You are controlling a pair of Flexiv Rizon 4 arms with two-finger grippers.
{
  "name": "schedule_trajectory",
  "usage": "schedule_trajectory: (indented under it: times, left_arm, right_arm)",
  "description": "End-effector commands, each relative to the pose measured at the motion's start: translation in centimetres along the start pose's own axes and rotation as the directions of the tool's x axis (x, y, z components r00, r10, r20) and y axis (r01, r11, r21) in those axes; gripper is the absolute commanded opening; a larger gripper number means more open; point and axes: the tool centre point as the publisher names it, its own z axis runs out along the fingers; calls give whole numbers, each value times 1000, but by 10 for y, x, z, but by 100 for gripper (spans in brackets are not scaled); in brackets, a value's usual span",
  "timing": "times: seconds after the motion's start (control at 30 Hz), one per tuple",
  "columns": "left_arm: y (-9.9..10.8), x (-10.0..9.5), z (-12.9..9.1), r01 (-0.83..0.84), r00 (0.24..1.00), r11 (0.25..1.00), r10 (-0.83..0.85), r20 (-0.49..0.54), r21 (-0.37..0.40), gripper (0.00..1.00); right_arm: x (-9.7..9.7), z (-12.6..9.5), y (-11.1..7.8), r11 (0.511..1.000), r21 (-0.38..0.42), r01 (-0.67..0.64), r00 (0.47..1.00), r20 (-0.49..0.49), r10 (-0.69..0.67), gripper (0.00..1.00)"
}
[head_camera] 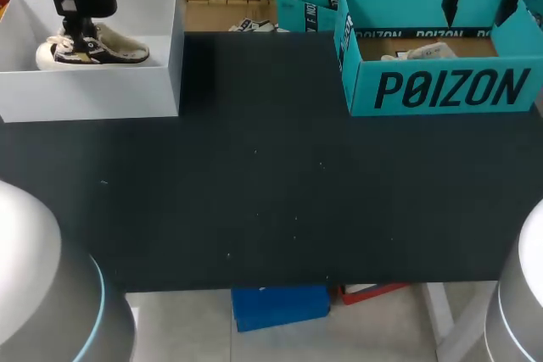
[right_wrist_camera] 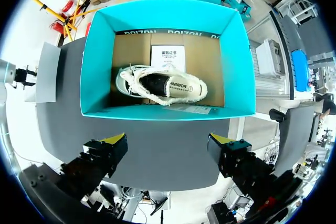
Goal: Take the shoe out of the shoebox, open the shoe tongue, remove and reinsert the insole, then place the shoe into the shoebox
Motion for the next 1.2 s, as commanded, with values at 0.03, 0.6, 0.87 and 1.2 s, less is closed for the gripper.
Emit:
schedule_trajectory:
  times: [0.03, 0.6, 0.87, 1.2]
  left_arm:
    - [1, -6, 11, 0, 1000, 1000, 0, -15, -11, 48]
    - [-5, -14, 36, -14, 1000, 999, 13, -7, -34, 31]
    - [-7, -11, 31, -2, 1000, 1000, 2, 5, -16, 0]
    - [-10, -10, -14, -18, 999, 1000, 18, 43, 5, 0]
  right_arm:
    - [0, 0, 0, 1000, 1, 0, 1000, 0, 0, 100]
    - [0, 0, 0, 1000, 1, 0, 1000, 0, 0, 100]
    - [0, 0, 0, 1000, 1, 0, 1000, 0, 0, 100]
    - [0, 0, 0, 1000, 1, 0, 1000, 0, 0, 100]
